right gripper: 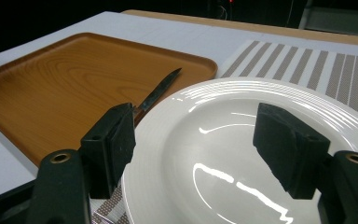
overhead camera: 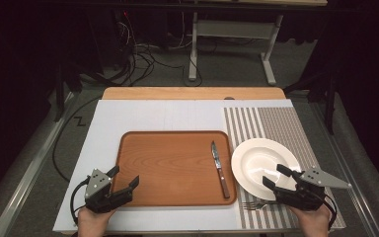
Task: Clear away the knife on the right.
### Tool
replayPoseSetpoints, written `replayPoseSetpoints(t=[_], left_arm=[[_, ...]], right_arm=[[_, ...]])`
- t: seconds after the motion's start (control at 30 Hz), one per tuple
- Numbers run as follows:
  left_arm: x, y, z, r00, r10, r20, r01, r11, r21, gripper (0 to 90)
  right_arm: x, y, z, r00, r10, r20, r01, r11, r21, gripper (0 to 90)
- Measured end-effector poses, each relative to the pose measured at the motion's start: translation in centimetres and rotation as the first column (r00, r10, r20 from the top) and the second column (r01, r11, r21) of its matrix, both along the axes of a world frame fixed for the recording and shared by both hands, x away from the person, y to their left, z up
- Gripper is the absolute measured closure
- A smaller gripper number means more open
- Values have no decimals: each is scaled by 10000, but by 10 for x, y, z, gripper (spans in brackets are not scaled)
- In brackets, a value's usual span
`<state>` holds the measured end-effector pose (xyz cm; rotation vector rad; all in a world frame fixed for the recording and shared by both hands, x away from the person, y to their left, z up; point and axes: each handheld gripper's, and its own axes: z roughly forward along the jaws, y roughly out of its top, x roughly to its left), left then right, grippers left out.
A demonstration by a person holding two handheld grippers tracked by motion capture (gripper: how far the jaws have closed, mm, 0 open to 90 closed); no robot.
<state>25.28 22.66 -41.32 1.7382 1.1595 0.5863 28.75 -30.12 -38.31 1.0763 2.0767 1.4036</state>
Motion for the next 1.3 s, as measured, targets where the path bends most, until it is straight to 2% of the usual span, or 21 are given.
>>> replayPoseSetpoints(t=[0.13, 0.5, 0.67, 1.17, 1.3], left_arm=[[0, 0, 0, 10000, 6, 6, -6, 10000, 6, 242], [0, 0, 0, 10000, 33, 12, -33, 10000, -6, 243], [0, 0, 0, 10000, 31, 7, -31, 10000, -1, 242], [0, -1, 0, 10000, -65, -39, 66, 9999, 99, 243], [1, -2, -1, 9999, -112, -53, 112, 9998, 140, 243]], right_arm=[[-3, -8, -3, 9998, -210, 28, 209, 9993, 305, 300], [-9, -19, -12, 9990, -436, 132, 426, 9968, 670, 298], [-13, -19, -15, 9987, -445, 265, 425, 9965, 721, 300], [-9, -22, -23, 9985, -536, 116, 527, 9963, 681, 295], [-8, -19, -24, 9993, -368, 106, 361, 9975, 603, 292]])
